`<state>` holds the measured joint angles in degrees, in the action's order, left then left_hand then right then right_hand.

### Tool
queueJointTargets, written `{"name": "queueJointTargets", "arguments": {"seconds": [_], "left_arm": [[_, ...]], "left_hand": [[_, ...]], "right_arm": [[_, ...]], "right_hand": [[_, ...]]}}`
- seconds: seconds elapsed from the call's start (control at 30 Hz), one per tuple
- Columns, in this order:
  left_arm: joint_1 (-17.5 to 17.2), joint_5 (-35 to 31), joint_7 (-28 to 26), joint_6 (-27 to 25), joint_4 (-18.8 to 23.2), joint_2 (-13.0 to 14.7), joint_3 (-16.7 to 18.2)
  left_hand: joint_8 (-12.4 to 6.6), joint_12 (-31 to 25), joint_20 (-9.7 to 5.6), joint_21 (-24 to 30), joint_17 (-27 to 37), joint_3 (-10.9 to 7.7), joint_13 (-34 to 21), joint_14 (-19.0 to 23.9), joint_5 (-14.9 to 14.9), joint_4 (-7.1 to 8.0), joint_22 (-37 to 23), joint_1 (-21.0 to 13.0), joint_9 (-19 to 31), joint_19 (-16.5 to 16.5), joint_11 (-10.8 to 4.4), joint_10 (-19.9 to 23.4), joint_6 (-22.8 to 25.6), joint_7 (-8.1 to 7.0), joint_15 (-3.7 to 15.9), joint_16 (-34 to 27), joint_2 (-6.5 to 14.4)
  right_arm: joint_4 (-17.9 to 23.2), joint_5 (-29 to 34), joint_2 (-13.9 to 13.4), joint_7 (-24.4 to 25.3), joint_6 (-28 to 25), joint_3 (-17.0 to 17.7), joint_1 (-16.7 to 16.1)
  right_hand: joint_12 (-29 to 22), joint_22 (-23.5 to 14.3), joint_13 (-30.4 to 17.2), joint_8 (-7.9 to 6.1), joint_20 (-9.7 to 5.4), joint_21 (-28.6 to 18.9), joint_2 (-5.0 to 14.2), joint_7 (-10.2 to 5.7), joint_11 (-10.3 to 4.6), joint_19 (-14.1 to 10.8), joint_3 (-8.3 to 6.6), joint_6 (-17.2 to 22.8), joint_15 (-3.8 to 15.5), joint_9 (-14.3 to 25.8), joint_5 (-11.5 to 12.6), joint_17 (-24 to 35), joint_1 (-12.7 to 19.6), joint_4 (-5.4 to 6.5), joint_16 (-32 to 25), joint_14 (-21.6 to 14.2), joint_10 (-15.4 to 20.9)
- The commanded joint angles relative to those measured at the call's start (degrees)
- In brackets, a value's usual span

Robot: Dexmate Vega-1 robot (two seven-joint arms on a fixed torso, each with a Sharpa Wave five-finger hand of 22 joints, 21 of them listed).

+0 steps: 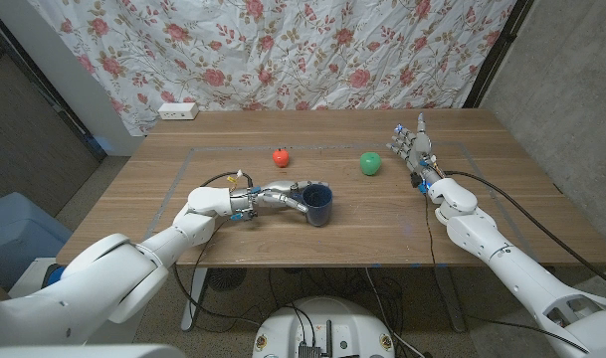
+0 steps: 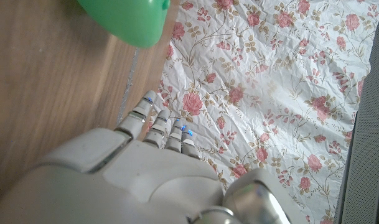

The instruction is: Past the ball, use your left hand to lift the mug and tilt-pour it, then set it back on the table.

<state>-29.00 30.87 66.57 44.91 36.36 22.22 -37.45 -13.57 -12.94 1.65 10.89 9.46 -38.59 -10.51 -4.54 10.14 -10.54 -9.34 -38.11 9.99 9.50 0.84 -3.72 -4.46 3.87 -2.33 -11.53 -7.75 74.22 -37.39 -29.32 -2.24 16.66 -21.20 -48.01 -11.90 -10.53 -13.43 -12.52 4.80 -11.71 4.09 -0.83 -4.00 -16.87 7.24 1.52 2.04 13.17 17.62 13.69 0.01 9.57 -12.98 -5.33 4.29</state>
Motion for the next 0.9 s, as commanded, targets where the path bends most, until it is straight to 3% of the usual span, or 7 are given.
{"name": "queueJointTargets", "arguments": {"seconds": [0.03, 0.13, 0.3, 0.7, 0.9], "left_arm": [[0.6, 0.2, 0.7, 0.5, -2.5, -1.6, 0.3], [0.6, 0.4, 0.6, 0.6, -3.1, -2.0, 0.6], [0.8, 0.3, -0.1, 2.8, -4.7, -2.8, 1.1], [-0.7, 0.8, -2.7, 3.2, -3.6, -3.2, 2.1], [-0.9, 0.9, -2.9, 3.5, -3.6, -3.4, 2.2]], "left_hand": [[-0.66, -0.7, 0.28, 0.2, 0.3, -0.24, -0.3, 1.7, 0.2, -0.01, -0.2, -1.7, 0.4, -0.6, 0.24, 1.7, 1.4, 0.12, -0.2, -0.4, 0.2], [-0.73, -0.8, 0.09, 0.2, 0.3, -0.3, -0.3, 2.4, 0.2, -0.04, -0.2, -2.3, 0.5, -1.1, 0.12, 2.4, 1.7, 0.22, -0.23, -0.4, 0.2], [-0.97, -1.2, -0.56, 0.2, 0.4, -0.41, -0.6, 4.6, 0.2, -0.08, -0.2, -3.9, 0.5, -2.2, 2.23, 4.4, 2.9, 2.35, -1.51, -0.4, 0.2], [-2.38, -2.3, -1.68, 0.4, 0.5, -0.11, -1.1, 10.8, 0.0, -0.15, -0.2, -7.3, 0.8, -5.8, 2.05, 9.5, 6.8, 3.66, -0.41, -1.1, -0.5], [-3.83, -3.0, -2.25, 0.4, 0.7, 0.18, -1.7, 13.6, 0.1, -0.14, -0.2, -9.5, 1.2, -7.7, 0.74, 12.3, 9.7, 3.2, 1.05, -1.3, -0.5]], "right_arm": [[0.0, 0.0, 0.0, 0.0, 0.0, 0.0, 0.0], [0.0, 0.0, 0.0, 0.0, 0.0, 0.0, 0.0], [0.0, 0.0, 0.0, 0.0, 0.0, 0.0, 0.0], [0.0, 0.0, 0.0, 0.0, 0.0, 0.0, 0.0], [0.0, 0.0, 0.0, 0.0, 0.0, 0.0, 0.0]], "right_hand": [[-0.4, -0.1, -0.2, -0.3, -0.05, -0.3, 2.76, -0.09, -0.16, -0.2, 0.05, 0.4, 0.36, 0.3, 0.4, 0.2, -0.5, 0.31, -0.3, -0.5, 0.2], [-0.3, -0.1, -0.2, -0.3, -0.03, -0.3, 2.77, -0.06, -0.18, -0.2, 0.04, 0.4, 0.36, 0.3, 0.4, 0.2, -0.5, 0.31, -0.3, -0.5, 0.2], [-0.3, -0.1, -0.2, -0.27, -0.05, -0.3, 2.77, -0.02, -0.16, -0.2, 0.05, 0.4, 0.34, 0.3, 0.4, 0.2, -0.5, 0.32, -0.3, -0.5, 0.1], [-0.3, -0.1, -0.2, -0.28, -0.06, -0.3, 2.75, -0.06, -0.16, -0.2, 0.06, 0.4, 0.33, 0.3, 0.4, 0.2, -0.5, 0.31, -0.3, -0.5, 0.2], [-0.3, -0.1, -0.2, -0.28, -0.07, -0.3, 2.77, -0.09, -0.17, -0.2, 0.06, 0.4, 0.35, 0.3, 0.4, 0.2, -0.5, 0.31, -0.3, -0.5, 0.2]]}}
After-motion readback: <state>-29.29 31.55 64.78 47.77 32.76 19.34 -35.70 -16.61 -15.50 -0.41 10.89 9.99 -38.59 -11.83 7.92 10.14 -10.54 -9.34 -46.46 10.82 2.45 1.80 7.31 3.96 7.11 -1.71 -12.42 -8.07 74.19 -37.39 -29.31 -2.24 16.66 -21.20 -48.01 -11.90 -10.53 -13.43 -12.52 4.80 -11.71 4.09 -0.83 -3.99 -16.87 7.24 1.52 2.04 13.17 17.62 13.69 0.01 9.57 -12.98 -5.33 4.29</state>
